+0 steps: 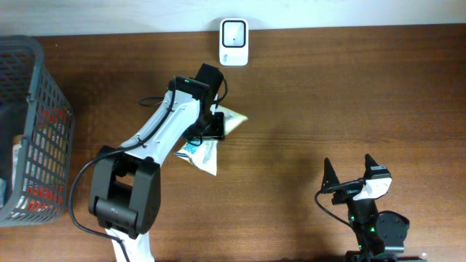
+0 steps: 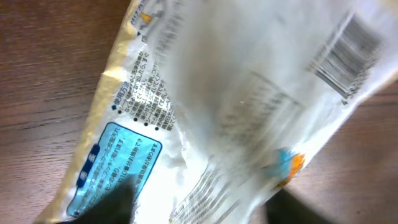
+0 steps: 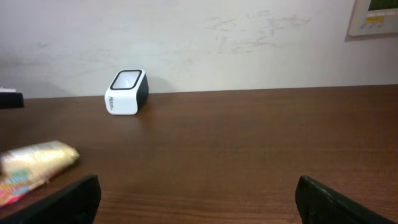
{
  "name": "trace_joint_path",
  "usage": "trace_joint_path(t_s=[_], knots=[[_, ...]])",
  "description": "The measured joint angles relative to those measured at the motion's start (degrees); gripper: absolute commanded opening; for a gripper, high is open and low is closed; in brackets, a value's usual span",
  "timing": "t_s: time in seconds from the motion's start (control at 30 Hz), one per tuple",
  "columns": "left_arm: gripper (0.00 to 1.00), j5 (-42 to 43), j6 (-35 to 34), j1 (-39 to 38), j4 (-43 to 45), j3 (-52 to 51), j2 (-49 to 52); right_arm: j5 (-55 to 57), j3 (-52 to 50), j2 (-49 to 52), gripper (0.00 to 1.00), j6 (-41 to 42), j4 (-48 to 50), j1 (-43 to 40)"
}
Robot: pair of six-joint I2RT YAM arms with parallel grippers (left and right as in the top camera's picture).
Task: Scan the item barcode
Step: 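Lift the white bag out and drop it on the table centre, then grasp a tan bottle-shaped package in the basket with the left gripper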
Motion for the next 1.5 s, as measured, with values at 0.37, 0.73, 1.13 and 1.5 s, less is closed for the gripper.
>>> trace_joint_path(t_s=[0.37, 0.73, 1.13, 1.5], knots=[[0.99, -4.8, 2.4, 28.1, -19.1, 62.9, -6.8, 0.0, 0.0, 0.0, 0.99, 0.0, 0.0, 0.0], [1.00, -8.8, 3.6, 70.6, -14.4, 32.1, -6.5, 0.0, 0.0, 0.0, 0.99, 0.0, 0.0, 0.0], [0.80, -0.3, 31.5, 75.1, 8.4, 5.4, -0.4, 0.0, 0.0, 0.0, 0.99, 0.0, 0.0, 0.0], [0.00, 3.1, 36.6, 73.4, 7.9, 6.6, 7.1, 0.0, 0.0, 0.0, 0.99, 0.0, 0.0, 0.0]])
